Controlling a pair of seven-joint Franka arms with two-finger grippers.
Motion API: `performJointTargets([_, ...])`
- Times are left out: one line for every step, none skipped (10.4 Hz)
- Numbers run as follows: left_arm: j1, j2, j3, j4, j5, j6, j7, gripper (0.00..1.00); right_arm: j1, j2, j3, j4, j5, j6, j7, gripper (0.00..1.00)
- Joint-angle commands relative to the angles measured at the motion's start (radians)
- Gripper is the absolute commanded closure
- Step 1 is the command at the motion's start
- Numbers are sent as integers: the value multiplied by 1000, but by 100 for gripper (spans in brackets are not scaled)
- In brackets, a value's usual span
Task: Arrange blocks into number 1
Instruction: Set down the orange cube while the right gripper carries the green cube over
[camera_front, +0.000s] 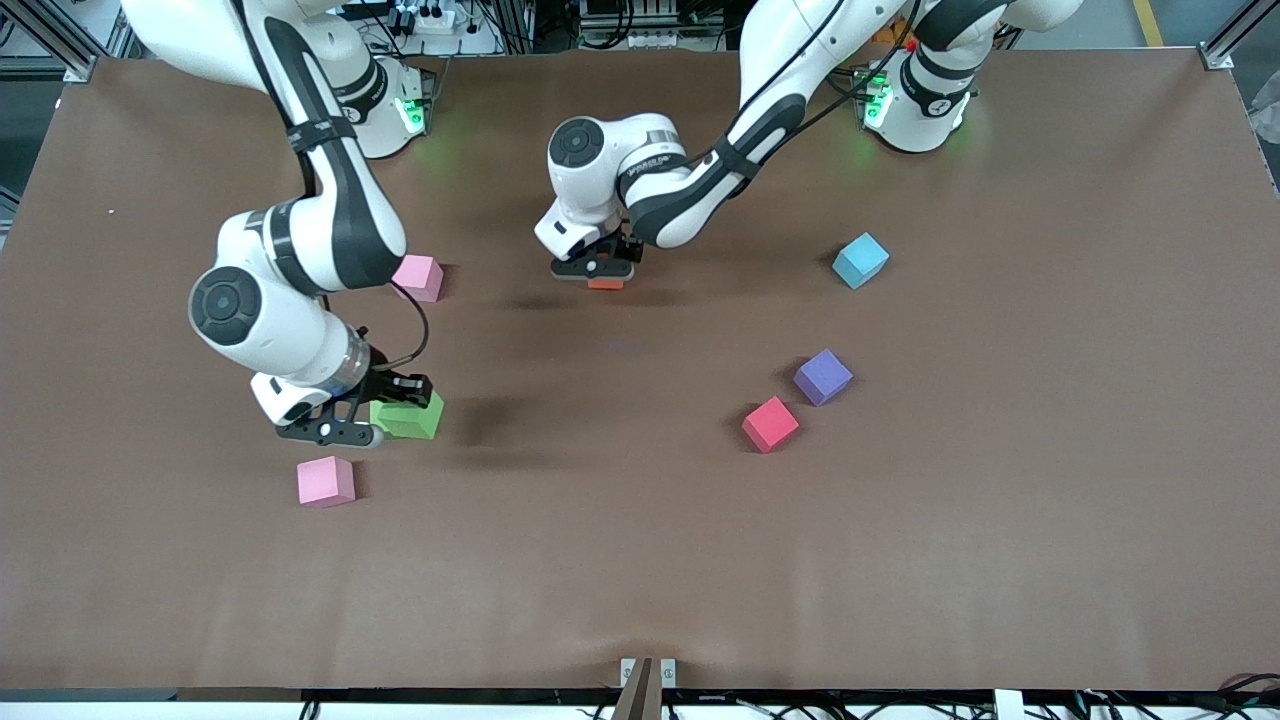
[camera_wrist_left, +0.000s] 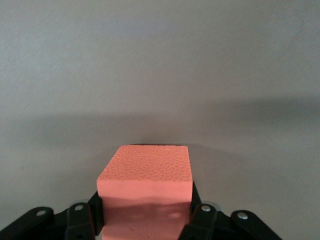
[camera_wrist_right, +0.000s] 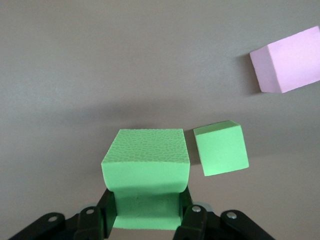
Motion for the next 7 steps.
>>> performJointTargets([-9, 65, 1, 92, -4, -6, 64, 100, 27, -30, -10, -38, 15, 23, 26, 50])
performJointTargets([-9, 65, 7, 92, -4, -7, 66, 100, 31, -27, -8, -38, 15, 26, 35, 50])
performJointTargets([-9, 65, 18, 92, -5, -7, 67, 100, 35, -27, -8, -38, 15, 30, 36, 50])
performJointTargets([-9, 65, 19, 92, -7, -10, 67, 100, 35, -26, -10, -40, 15, 31, 36, 50])
performJointTargets([-8, 63, 20, 92, -7, -17, 67, 100, 35, -24, -8, -40, 13, 32, 36, 50])
performJointTargets([-8, 60, 21, 92, -5, -18, 67, 100, 35, -24, -8, -40, 13, 34, 34, 50])
performJointTargets([-14, 59, 23, 92, -2, -18, 67, 100, 35, -24, -8, -40, 13, 34, 34, 50])
